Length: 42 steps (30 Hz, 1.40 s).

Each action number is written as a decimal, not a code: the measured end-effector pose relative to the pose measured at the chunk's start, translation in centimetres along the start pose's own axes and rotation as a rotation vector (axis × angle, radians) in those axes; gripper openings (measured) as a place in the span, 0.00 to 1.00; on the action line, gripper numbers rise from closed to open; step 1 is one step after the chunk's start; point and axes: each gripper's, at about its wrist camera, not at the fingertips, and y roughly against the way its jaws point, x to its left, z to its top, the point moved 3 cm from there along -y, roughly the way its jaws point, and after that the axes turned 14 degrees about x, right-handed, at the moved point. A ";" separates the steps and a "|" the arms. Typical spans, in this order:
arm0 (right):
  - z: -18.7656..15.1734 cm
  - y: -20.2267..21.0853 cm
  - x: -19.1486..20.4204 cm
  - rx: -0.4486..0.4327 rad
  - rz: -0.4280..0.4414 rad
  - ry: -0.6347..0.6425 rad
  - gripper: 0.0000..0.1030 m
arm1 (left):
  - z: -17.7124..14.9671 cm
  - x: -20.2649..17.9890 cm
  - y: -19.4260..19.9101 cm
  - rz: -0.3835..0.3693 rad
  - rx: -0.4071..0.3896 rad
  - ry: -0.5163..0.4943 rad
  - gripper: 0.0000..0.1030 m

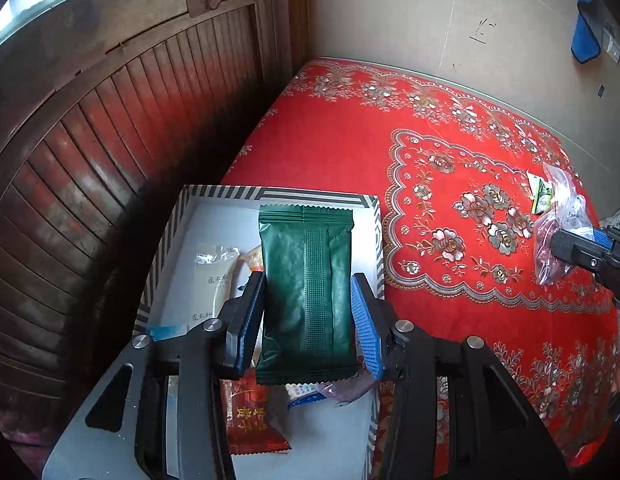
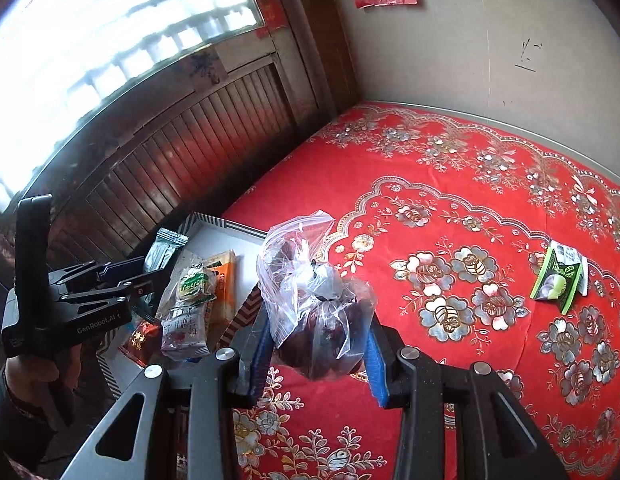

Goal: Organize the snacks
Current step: 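Lower both snacks into the white box and open both tools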

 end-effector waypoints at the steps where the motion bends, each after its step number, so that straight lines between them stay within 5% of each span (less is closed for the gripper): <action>1: 0.1 -0.2 0.4 0.002 0.005 0.010 0.38 | -0.2 0.4 -0.1 0.003 0.005 0.008 0.41; 17: 4.1 -7.9 8.0 0.097 0.121 0.157 0.38 | -4.8 5.9 -1.3 0.013 0.092 0.133 0.41; 20: 5.3 -10.4 8.4 0.118 0.068 0.171 0.38 | -5.5 6.5 -1.9 0.005 0.113 0.146 0.41; 33: 7.5 -16.5 6.9 0.173 0.080 0.044 0.38 | -5.2 7.0 -3.2 0.009 0.132 0.179 0.46; 36: 7.2 -17.8 6.6 0.243 0.116 0.011 0.43 | -5.0 6.8 -2.7 0.017 0.116 0.173 0.49; 39: 7.1 -16.2 7.0 0.183 0.113 0.040 0.57 | -4.3 6.7 -1.6 0.012 0.073 0.179 0.49; 42: 6.8 -14.1 6.9 0.146 0.127 0.042 0.60 | -3.5 6.3 -0.7 0.021 0.033 0.177 0.62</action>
